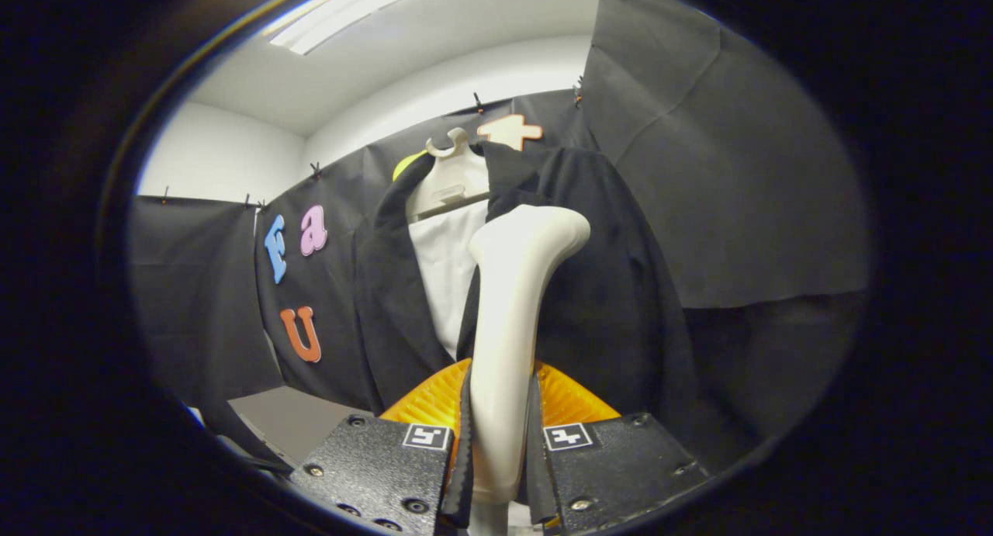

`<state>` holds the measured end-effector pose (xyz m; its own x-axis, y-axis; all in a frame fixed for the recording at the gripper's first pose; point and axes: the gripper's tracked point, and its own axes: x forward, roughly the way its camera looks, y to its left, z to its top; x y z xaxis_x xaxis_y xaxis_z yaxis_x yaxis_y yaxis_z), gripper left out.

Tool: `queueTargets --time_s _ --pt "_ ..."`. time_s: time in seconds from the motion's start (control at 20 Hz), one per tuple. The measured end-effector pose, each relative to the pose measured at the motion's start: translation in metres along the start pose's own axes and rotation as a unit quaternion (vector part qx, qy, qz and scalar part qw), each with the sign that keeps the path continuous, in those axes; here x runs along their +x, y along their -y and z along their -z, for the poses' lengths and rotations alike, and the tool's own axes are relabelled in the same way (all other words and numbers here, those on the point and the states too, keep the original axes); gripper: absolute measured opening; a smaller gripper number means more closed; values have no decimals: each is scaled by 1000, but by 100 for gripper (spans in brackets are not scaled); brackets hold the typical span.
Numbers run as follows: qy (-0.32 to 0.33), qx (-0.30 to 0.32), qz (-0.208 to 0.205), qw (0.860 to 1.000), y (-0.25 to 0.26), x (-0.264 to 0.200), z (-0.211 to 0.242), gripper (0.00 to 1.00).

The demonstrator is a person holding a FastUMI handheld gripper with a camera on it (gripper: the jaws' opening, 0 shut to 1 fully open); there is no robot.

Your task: Iron the clothes twice with a garment steamer, once on the left side and once on the right side.

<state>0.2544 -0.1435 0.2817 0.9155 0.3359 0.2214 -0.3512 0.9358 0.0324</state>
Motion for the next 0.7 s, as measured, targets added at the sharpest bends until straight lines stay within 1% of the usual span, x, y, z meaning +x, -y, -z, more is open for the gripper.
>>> queueTargets --time_s 0.7 --pt "-87 43 31 995 19 -48 95 31"
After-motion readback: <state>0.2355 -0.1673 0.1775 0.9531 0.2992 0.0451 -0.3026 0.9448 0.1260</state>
